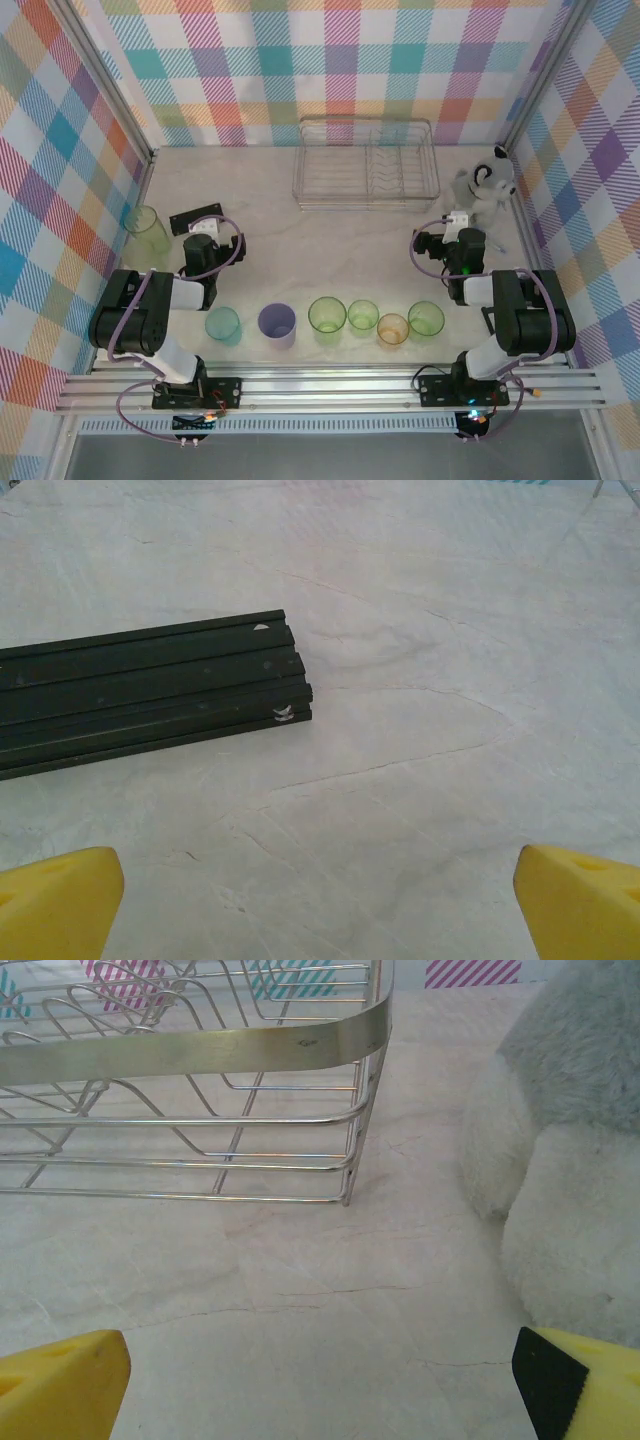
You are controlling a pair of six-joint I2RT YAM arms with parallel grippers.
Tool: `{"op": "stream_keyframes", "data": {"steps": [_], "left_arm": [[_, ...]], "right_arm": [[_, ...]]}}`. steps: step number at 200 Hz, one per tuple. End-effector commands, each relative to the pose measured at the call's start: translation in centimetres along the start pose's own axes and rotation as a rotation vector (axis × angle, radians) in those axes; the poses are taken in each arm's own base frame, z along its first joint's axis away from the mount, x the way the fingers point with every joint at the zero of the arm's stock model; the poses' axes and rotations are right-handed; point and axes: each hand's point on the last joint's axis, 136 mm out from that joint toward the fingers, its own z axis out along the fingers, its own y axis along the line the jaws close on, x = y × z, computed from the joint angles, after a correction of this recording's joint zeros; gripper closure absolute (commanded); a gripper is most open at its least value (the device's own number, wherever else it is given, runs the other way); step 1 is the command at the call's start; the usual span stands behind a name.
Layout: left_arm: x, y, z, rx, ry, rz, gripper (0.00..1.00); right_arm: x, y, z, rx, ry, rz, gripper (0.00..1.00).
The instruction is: Load the cups into the dish rack
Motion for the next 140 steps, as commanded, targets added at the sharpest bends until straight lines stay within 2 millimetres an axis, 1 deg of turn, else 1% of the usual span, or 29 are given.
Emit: {"op": "stream_keyframes", "data": {"steps": [1,140], "left_arm": [[-1.02,-0.68,0.19,0.026,-0.028,0.015,0.0],[-1.04,-0.62,0.23,0.031,-0.026,0.008,0.0]], "right_arm": [[-0.64,0.33,0.09,-0.019,-0.013,-0.012,0.01],[-0.66,0.15,0.09,-0.011,-0.014,-0.005,0.01]]}}
